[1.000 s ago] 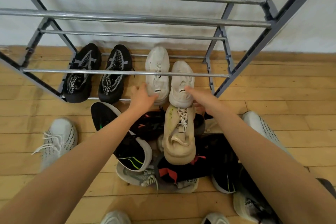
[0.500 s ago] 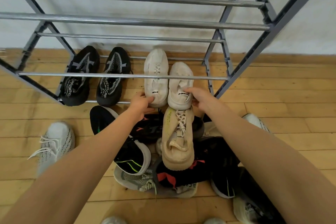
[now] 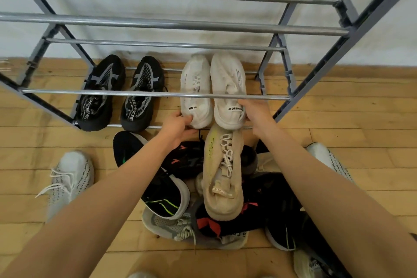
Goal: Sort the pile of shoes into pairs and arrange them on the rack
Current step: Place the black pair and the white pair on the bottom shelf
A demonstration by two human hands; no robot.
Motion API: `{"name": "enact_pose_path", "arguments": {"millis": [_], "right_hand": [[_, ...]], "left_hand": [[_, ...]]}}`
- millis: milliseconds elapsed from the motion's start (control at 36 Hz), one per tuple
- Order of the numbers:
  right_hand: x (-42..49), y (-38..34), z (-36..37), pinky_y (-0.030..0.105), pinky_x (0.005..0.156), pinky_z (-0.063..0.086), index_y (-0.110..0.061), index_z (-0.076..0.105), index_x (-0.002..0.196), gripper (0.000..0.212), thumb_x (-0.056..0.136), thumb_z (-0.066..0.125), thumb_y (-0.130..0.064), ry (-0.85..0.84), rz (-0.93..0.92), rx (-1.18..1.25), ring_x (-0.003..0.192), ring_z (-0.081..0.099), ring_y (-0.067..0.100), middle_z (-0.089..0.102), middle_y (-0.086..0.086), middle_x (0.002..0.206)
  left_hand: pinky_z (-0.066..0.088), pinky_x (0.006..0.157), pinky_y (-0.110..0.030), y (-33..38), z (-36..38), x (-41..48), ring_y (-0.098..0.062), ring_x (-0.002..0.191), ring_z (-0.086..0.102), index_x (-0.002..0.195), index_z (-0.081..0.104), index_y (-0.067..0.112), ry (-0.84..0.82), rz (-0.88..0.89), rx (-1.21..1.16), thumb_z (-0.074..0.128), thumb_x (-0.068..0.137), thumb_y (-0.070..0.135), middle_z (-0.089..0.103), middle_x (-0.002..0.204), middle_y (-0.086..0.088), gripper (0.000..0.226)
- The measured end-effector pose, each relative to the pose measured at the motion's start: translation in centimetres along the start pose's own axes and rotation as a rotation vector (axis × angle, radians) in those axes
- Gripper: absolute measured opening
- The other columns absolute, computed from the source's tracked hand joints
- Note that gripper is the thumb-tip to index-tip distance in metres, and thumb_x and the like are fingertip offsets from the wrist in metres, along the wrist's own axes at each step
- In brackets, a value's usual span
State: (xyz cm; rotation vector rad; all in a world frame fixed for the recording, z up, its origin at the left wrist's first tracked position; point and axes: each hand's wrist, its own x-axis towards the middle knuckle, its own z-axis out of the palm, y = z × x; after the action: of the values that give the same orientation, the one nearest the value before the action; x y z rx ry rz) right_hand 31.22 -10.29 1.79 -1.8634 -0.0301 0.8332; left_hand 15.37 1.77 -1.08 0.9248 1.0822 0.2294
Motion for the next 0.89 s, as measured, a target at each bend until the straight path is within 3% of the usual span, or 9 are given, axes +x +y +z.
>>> {"name": "enact_pose_path", "arguments": {"millis": [167,278,389,472,583,639,722,778,889], "right_hand": [[2.1,0.9,1.0,0.030,0.083,0.045,-0.021,0.058,0.126,0.030,0.099,0.043,-0.023,0.058,-0.127,-0.107,0.094,0.053,0.016,0.058,-0.003,0.105],[2.6,1.2,1.0,0.028,0.084,0.042,-0.026,0.049,0.137,0.038,0.101,0.038,-0.024,0.044,-0.126,-0.158,0.104,0.054,0.017,0.057,0.001,0.129],[2.9,1.4,1.0,0.034,0.094,0.044,-0.025,0.051,0.136,0.038,0.100,0.040,-0.027,0.086,-0.094,-0.181,0.120,0.053,0.026,0.056,0.005,0.134],[3.2,1.7,1.0,0.038,0.101,0.044,-0.020,0.056,0.130,0.036,0.097,0.044,-0.027,0.111,-0.075,-0.198,0.121,0.053,0.027,0.058,0.007,0.132],[3.7,1.7,1.0,0.036,0.093,0.045,-0.017,0.058,0.125,0.032,0.097,0.046,-0.024,0.074,-0.052,-0.140,0.111,0.056,0.025,0.061,0.007,0.123],[3.7,1.6,0.9,0.033,0.089,0.044,-0.018,0.058,0.125,0.032,0.095,0.048,-0.026,0.024,-0.045,-0.140,0.102,0.054,0.019,0.059,0.000,0.111],[4.0,1.7,0.7,0.027,0.077,0.042,-0.018,0.059,0.125,0.034,0.092,0.052,-0.021,-0.004,-0.046,-0.105,0.096,0.051,0.016,0.057,-0.004,0.103],[4.1,1.9,0.6,0.026,0.070,0.045,-0.018,0.061,0.123,0.034,0.092,0.049,-0.014,0.016,-0.060,-0.064,0.089,0.055,0.017,0.062,-0.001,0.098],[4.1,1.9,0.7,0.034,0.091,0.048,-0.023,0.061,0.122,0.032,0.097,0.042,-0.018,-0.005,-0.125,-0.059,0.102,0.056,0.017,0.063,0.001,0.115]], "left_hand": [[0.052,0.086,-0.037,0.7,0.3,1.2,-0.031,0.117,0.057,0.137,0.043,0.008,0.060,-0.004,0.093,0.049,0.095,0.002,0.054,0.134,-0.013,0.043],[0.052,0.085,-0.036,0.6,0.3,1.2,-0.030,0.117,0.056,0.134,0.045,0.009,0.070,0.001,0.156,0.050,0.095,0.004,0.055,0.133,-0.013,0.040],[0.052,0.087,-0.035,0.1,0.8,1.1,-0.025,0.114,0.057,0.134,0.047,0.012,0.046,0.018,0.224,0.054,0.092,0.006,0.057,0.130,-0.008,0.042],[0.047,0.099,-0.040,-0.2,1.2,0.9,-0.022,0.113,0.056,0.129,0.052,0.013,0.064,0.073,0.504,0.061,0.086,0.009,0.058,0.130,-0.007,0.044],[0.040,0.105,-0.045,-0.5,2.0,-0.8,-0.031,0.130,0.036,0.136,0.034,0.009,0.263,0.129,0.713,0.073,0.077,0.025,0.027,0.142,-0.012,0.072],[0.044,0.099,-0.039,-1.1,2.6,-2.4,-0.030,0.128,0.039,0.136,0.031,0.005,0.137,0.079,0.732,0.076,0.075,0.031,0.029,0.141,-0.012,0.080],[0.047,0.069,-0.024,-1.9,3.1,-3.8,-0.023,0.107,0.056,0.127,0.049,0.003,-0.133,-0.091,0.724,0.071,0.082,0.029,0.056,0.127,-0.010,0.056],[0.049,0.075,-0.027,-1.7,2.9,-3.9,-0.020,0.099,0.056,0.124,0.052,0.004,-0.148,-0.094,0.729,0.068,0.085,0.024,0.058,0.114,-0.007,0.047],[0.050,0.092,-0.034,-0.8,2.6,-3.9,-0.023,0.104,0.060,0.123,0.057,0.004,-0.198,-0.095,0.760,0.066,0.086,0.009,0.064,0.112,-0.010,0.039]]}}
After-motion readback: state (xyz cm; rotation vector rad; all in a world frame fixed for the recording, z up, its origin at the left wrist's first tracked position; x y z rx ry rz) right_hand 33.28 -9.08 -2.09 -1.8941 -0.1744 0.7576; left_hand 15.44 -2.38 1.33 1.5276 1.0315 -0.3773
